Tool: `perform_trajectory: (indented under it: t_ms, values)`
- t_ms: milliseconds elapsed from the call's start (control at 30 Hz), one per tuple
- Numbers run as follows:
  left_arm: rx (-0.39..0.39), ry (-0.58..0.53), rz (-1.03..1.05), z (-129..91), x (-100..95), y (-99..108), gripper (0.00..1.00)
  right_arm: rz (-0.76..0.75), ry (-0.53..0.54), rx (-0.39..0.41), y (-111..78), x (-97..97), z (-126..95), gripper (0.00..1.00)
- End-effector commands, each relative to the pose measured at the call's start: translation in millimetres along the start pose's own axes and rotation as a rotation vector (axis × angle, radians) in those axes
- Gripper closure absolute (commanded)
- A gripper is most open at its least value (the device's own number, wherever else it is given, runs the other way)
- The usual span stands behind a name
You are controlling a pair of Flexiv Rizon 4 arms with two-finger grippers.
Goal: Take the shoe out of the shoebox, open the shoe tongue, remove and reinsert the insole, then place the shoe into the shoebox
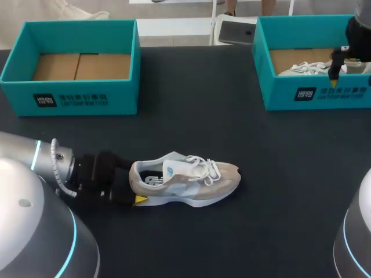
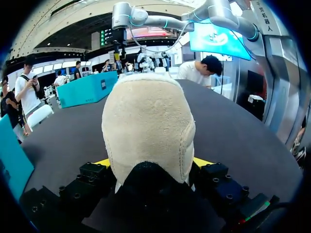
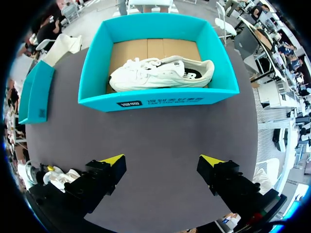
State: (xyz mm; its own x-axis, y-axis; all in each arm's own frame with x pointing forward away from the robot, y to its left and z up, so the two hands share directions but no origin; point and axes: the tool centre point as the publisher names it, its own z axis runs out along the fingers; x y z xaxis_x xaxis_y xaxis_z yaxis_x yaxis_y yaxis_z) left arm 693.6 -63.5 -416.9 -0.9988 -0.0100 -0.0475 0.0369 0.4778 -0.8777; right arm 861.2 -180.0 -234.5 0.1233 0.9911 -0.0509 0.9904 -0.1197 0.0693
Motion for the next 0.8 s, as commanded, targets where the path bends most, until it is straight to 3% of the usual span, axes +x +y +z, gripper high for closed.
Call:
perform_trajectory:
  t_ms: [33,233,533,800]
  values:
    - [-0.001,-0.001,0.000,1,-1.6,1,1.00,0.027,-0.012,0.015,-19.5,34.8,5,0.00]
    - [-0.001,-0.001,0.000,1,-1.6,1,1.00,0.021,-0.080,0.046,-48.2,97.6,0,0.00]
    - [-0.001,-0.001,0.000,1,-1.6,1,1.00,0.114,-0.006,0.006,-84.2,171.7,-4,0.00]
    - [-0.001,-0.001,0.000,1,-1.6,1,1.00,0.140,-0.002,0.006,-88.2,177.3,-3,0.00]
